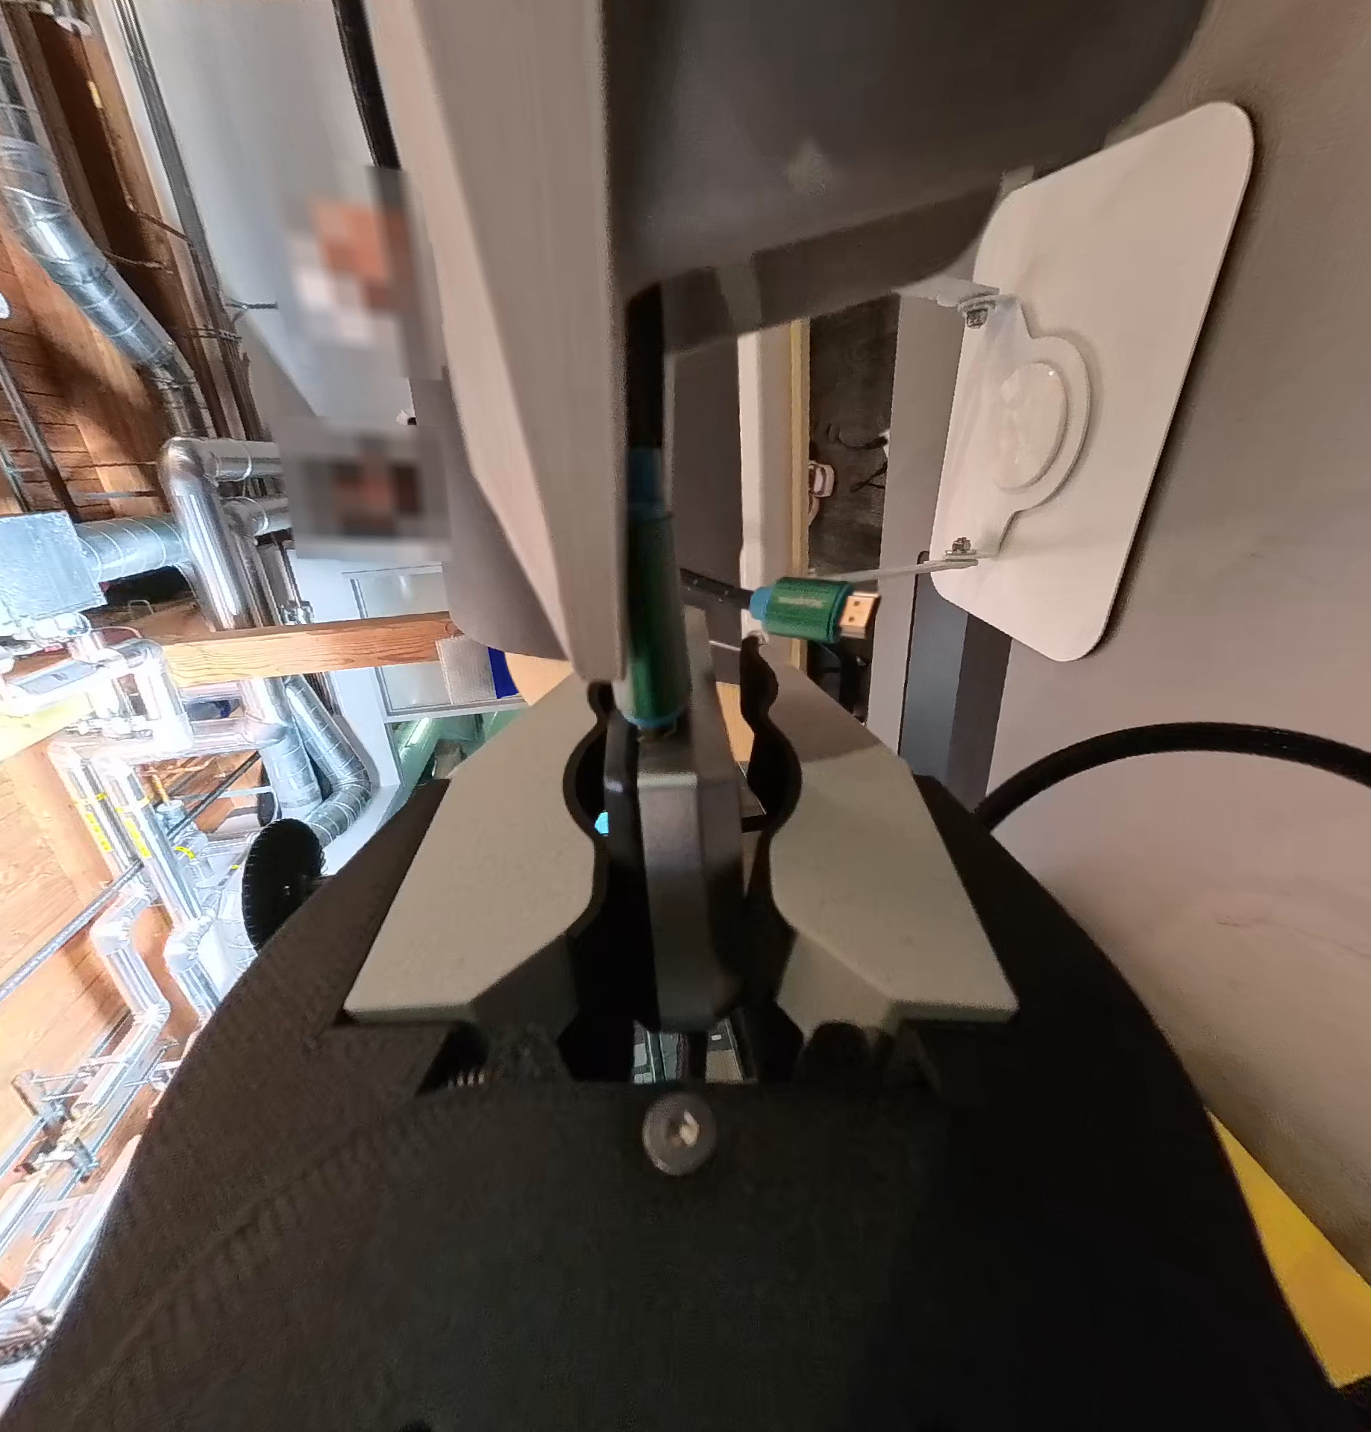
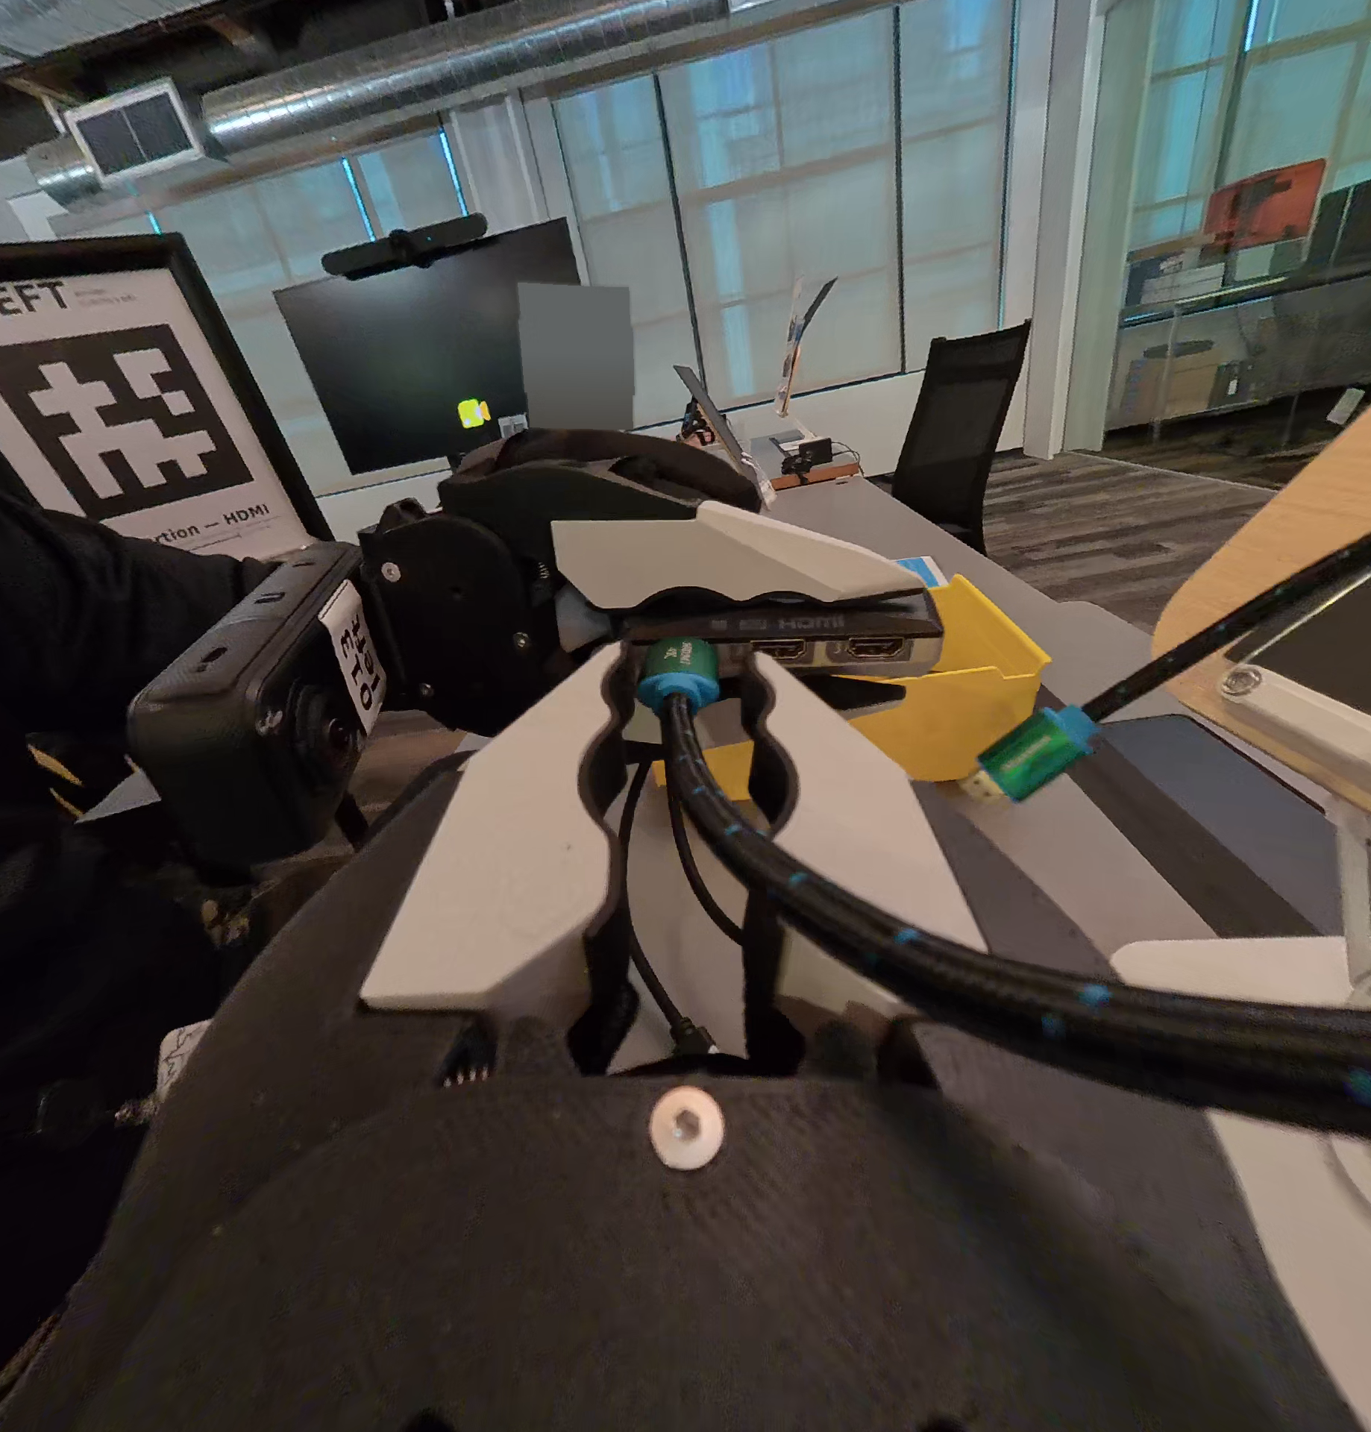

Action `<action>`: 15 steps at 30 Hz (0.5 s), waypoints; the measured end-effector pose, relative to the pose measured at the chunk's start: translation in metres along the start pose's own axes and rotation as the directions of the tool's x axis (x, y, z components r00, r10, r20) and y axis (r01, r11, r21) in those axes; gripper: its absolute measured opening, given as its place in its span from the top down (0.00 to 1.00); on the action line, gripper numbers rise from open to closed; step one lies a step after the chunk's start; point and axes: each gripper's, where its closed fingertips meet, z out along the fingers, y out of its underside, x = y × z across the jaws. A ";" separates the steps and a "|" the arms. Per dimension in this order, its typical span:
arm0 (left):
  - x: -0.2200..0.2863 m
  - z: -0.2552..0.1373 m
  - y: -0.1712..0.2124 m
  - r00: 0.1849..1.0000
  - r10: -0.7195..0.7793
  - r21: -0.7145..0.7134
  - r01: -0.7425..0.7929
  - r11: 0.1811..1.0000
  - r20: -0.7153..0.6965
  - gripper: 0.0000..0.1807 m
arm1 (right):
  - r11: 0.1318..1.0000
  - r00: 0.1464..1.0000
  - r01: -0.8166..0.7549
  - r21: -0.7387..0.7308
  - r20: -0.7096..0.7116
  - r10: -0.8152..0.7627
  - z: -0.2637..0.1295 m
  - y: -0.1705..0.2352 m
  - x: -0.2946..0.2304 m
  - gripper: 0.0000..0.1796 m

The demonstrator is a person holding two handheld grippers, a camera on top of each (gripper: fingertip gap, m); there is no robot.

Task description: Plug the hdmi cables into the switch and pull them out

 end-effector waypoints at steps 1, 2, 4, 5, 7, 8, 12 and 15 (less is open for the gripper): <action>0.001 0.000 0.000 1.000 0.000 0.001 0.000 1.000 0.002 0.83 | 1.000 1.000 0.006 -0.009 0.007 -0.006 -0.001 0.001 -0.001 0.87; 0.001 0.000 0.001 1.000 -0.003 -0.003 0.003 1.000 0.001 0.83 | 1.000 1.000 0.018 -0.016 0.011 -0.018 -0.001 0.001 -0.003 0.89; 0.002 0.001 0.001 1.000 -0.009 0.000 0.009 1.000 -0.001 0.84 | 1.000 1.000 0.026 -0.018 0.010 -0.026 -0.001 0.001 -0.003 0.89; 0.001 0.000 0.000 1.000 -0.008 0.001 0.008 1.000 0.000 0.84 | 1.000 1.000 0.023 -0.015 0.016 -0.023 -0.001 0.001 -0.004 0.89; 0.001 0.000 -0.002 1.000 -0.006 0.005 0.006 1.000 -0.001 0.84 | 0.999 0.999 0.038 -0.020 0.009 -0.038 -0.002 0.001 -0.004 0.90; 0.001 -0.001 -0.002 1.000 -0.008 0.009 0.008 1.000 -0.002 0.84 | 0.999 0.999 0.041 -0.024 0.007 -0.041 -0.003 0.001 -0.004 0.89; 0.003 -0.005 -0.008 1.000 0.009 0.032 -0.009 0.999 -0.003 0.84 | 0.999 0.999 0.029 -0.034 0.026 -0.028 -0.004 0.003 -0.007 0.90; 0.001 -0.009 -0.013 1.000 0.017 0.052 -0.017 0.998 -0.003 0.84 | 0.999 0.999 0.025 -0.034 0.037 -0.023 -0.005 0.002 -0.010 0.90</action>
